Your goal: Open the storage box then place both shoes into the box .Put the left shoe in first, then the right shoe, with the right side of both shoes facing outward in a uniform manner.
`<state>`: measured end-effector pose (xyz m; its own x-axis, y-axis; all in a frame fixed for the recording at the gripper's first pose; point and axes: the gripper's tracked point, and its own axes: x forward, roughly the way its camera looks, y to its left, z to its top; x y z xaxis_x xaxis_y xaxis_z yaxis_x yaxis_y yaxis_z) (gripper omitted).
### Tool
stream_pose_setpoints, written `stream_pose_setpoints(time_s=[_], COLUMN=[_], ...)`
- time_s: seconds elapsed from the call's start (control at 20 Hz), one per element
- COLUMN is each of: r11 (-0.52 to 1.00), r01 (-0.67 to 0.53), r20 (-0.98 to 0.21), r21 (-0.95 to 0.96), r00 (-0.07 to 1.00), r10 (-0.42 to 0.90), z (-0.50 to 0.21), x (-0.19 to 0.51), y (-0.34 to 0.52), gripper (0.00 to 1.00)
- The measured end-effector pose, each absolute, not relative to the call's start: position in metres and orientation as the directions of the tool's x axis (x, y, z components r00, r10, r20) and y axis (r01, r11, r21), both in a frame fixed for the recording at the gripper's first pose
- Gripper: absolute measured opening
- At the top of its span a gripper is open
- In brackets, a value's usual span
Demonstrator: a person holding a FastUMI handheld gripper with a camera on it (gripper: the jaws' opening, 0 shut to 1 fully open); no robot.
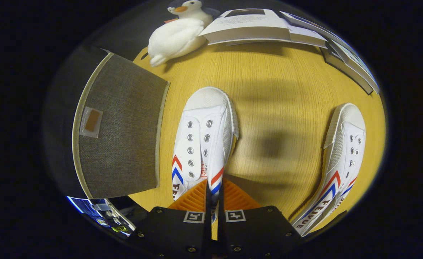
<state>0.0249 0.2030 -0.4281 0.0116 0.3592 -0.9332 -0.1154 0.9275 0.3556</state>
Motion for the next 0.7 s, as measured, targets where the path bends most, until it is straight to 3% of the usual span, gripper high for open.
stream_pose_setpoints(time_s=[0.4,0.7], r11=[0.911,0.907], r01=[-0.078,-0.107], r20=[-0.914,-0.910], r21=[0.405,0.407], r00=[-0.016,0.037], r10=[0.405,0.413], z=[-0.408,-0.361], x=[0.037,0.055], y=[0.196,0.193], gripper=[0.07,0.07])
